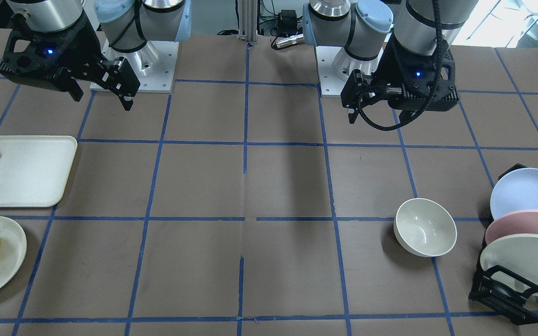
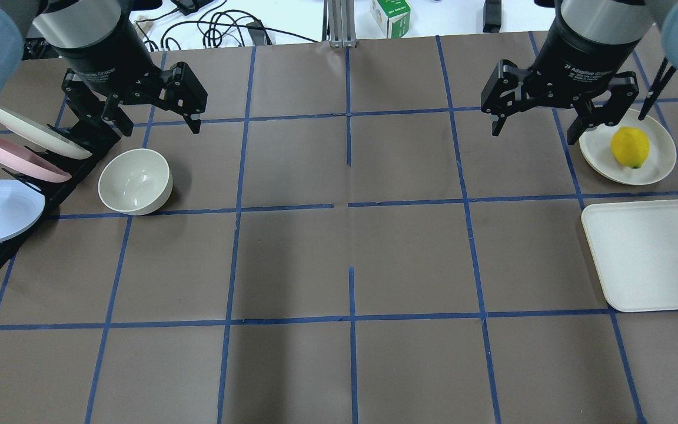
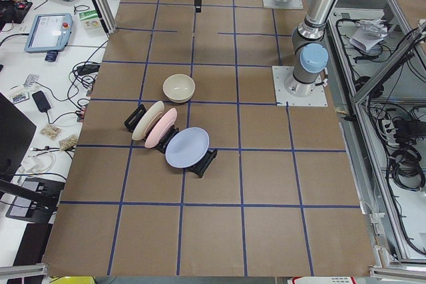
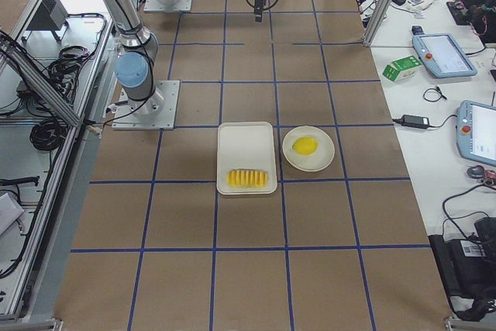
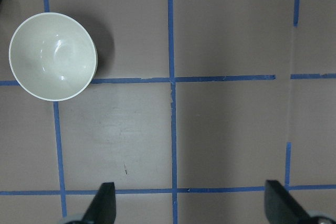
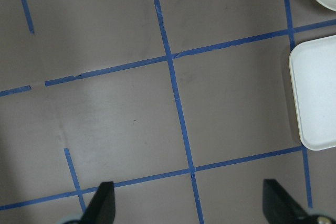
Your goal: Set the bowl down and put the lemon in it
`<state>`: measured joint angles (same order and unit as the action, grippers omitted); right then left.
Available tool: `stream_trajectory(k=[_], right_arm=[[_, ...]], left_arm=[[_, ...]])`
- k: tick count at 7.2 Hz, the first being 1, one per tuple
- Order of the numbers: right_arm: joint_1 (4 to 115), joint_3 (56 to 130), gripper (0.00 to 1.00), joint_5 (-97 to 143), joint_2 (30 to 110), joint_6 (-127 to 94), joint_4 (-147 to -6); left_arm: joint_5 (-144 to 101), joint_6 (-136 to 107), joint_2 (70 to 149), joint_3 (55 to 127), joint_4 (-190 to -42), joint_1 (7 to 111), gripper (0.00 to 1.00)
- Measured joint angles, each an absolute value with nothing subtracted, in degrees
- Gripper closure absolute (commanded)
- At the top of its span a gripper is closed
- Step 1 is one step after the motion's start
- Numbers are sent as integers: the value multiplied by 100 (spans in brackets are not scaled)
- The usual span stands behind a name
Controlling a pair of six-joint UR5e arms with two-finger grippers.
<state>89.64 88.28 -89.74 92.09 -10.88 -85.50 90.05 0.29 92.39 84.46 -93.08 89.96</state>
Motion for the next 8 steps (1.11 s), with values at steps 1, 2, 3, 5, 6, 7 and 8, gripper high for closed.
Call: stream_trajectory(k=[1,2,3,5,6,7,8], right_arm=[[8952,8826,0,-8974,9200,-1069,-8548],[8919,8822,0,-8976,9185,-1052,-8554],[8861,8819,0,-8982,9166,-1040,-8583],[8574,8826,0,-9029,9107,-1035,-8769],[8381,8834,0,-9043,8977,-1027,-8816],[8225,8838,0,-9068,8778,-1013,-8833],[8093,8841,0,-9079,8611,-999,-8866]], left_arm=[[8994,152,9347,8458,-9236,8712,0],[8975,540,9519,8495,-9156,8191,0],[8950,1056,9724,8568,-9004,7643,0],[8941,1714,10260,8790,-8181,6861,0],[8926,2003,10511,8898,-7907,6639,2],[8912,2229,10725,9054,-7644,6523,2],[8909,2340,10885,9296,-7177,6480,2]])
